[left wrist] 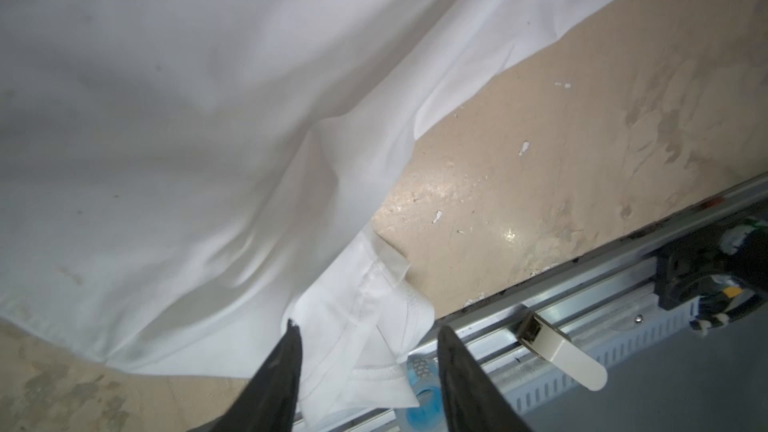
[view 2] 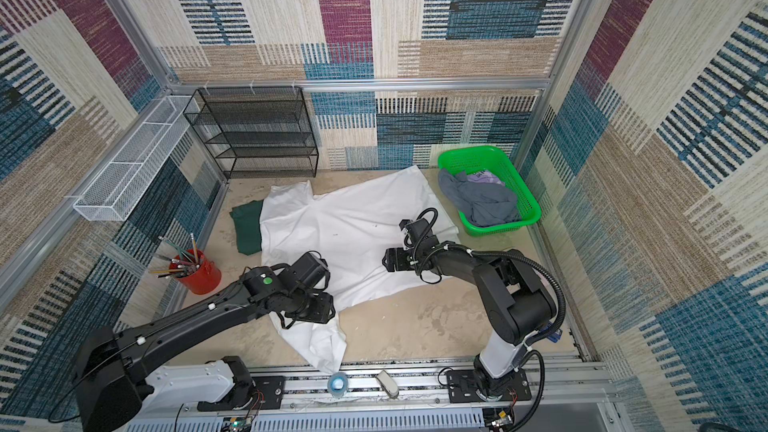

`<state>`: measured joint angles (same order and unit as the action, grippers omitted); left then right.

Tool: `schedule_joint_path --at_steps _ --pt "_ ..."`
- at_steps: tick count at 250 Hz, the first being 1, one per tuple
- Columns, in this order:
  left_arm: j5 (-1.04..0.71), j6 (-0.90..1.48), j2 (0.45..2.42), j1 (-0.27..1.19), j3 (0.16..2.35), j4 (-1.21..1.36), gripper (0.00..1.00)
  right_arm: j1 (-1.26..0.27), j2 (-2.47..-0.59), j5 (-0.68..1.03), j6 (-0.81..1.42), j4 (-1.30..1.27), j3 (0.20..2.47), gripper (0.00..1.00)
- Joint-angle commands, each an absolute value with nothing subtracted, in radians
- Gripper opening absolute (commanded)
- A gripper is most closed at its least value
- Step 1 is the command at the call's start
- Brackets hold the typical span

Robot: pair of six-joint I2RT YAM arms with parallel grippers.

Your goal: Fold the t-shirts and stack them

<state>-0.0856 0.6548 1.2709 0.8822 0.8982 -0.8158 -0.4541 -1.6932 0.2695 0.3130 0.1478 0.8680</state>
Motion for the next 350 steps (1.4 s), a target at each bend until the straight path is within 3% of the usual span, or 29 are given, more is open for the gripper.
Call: schedule_joint_path --at_steps 1,83,176,267,340,350 --pt "-0.059 0.645 1.376 0.955 0.948 -0.847 0.53 -0.453 -1.705 0.259 0.319 0.247 0.859 0.88" --pt "0.057 0.685 1.566 0.998 1.021 -0.91 0.41 -0.454 -1.681 0.26 0.317 0.239 0.832 0.88" --pt "0.045 0.704 1.634 0.999 1.014 -0.87 0.21 -0.452 -1.692 0.265 0.308 0.239 0.84 0.88" --pt "0.015 0.71 1.675 1.002 0.994 -0.835 0.27 -0.452 -1.692 0.269 0.303 0.238 0.84 0.88" --pt "0.018 0.719 1.659 1.006 0.994 -0.846 0.0 -0.452 -1.695 0.273 0.301 0.236 0.844 0.88" --pt "0.018 0.719 1.655 1.006 0.991 -0.845 0.0 -0.451 -1.694 0.273 0.301 0.239 0.844 0.88"
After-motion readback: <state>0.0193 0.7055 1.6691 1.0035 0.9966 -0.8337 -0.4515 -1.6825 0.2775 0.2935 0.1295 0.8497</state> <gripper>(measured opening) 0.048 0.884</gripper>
